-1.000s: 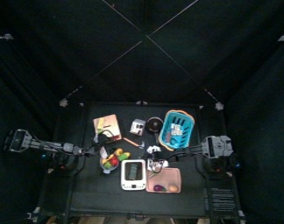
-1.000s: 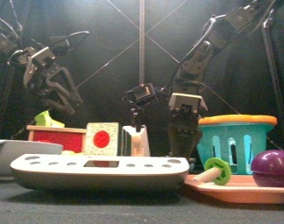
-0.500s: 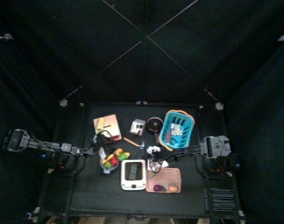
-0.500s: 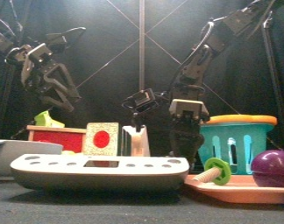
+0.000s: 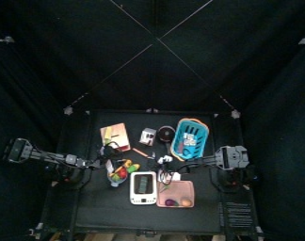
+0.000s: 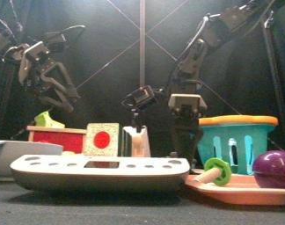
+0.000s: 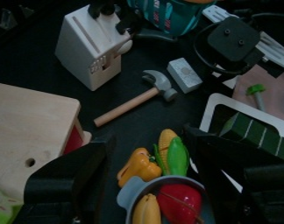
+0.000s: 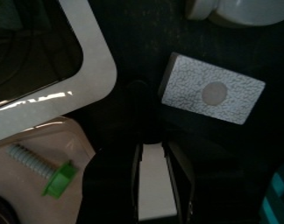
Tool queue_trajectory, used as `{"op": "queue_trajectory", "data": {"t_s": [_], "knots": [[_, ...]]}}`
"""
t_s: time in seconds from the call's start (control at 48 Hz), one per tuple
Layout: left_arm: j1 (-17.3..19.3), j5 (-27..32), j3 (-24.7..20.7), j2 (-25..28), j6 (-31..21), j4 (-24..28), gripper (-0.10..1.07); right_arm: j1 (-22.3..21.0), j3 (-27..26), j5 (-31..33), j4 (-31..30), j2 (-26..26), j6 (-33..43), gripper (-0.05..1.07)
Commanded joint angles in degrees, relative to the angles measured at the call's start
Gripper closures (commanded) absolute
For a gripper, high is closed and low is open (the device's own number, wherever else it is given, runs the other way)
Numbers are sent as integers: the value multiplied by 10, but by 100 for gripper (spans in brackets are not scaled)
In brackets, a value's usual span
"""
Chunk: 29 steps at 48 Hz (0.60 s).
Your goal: Grab cleaver handle
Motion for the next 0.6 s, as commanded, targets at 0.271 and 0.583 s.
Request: {"op": "queue_trajectory", "data": {"t_s": [0.271,0.583], "knots": [[-8,0,-7,-7,1,2,3,-1,-50,71,-17,-33,2,46],[-12,0,-8,-8,1,4,3,1,-51,65,-18,-36,3,46]]}}
